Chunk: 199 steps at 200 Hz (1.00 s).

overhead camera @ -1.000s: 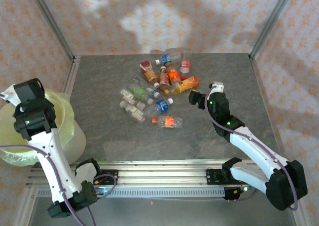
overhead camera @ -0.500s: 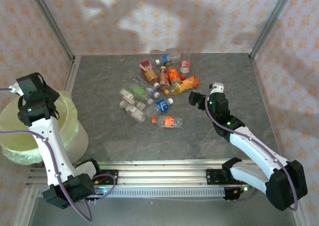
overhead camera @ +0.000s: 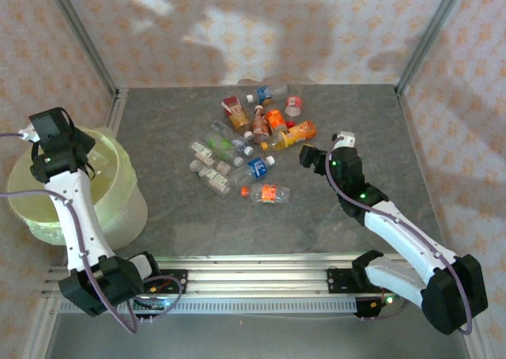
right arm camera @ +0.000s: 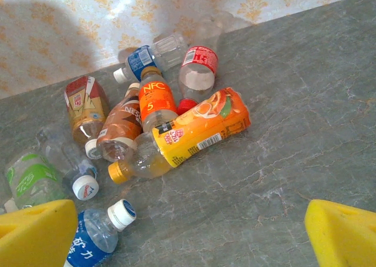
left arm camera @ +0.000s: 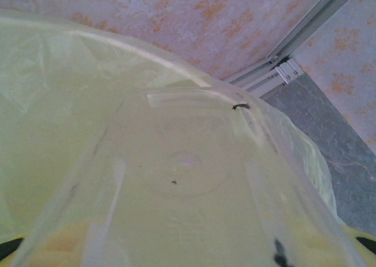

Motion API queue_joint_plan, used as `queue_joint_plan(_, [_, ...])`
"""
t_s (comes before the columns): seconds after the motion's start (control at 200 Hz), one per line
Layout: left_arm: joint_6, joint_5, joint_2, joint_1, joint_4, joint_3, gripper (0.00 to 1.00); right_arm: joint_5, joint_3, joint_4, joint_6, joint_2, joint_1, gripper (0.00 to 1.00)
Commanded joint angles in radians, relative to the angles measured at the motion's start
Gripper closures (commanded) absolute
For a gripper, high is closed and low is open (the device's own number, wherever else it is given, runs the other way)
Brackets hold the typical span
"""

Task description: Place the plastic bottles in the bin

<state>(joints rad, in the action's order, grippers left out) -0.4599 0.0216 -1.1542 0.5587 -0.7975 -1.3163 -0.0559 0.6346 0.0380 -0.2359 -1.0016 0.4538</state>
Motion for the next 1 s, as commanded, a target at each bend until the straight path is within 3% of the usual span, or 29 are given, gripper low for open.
queue_joint_plan(0.0, [-0.040, 0.093, -0.016, 0.007, 0.026, -0.043, 0.40, -0.011, 0.015, -0.017, -0.009, -0.002, 0.001, 0.01])
queue_joint_plan(0.48, [-0.112, 0.132, 0.041, 0.007, 0.093, 0.144, 0.28, 0.001, -0.018, -0.024, 0.047, -0.022, 0.001, 0.01])
queue_joint_plan(0.751, [-0.094, 0.094, 0.055, 0.007, 0.025, 0.094, 0.20, 0.000, -0.029, -0.008, 0.036, -0.024, 0.002, 0.00])
queue_joint_plan(0.991, [-0.097, 0.149, 0.169, 0.003, -0.057, 0.043, 0.04, 0.195, -0.024, 0.034, 0.082, -0.100, 0.002, 0.01])
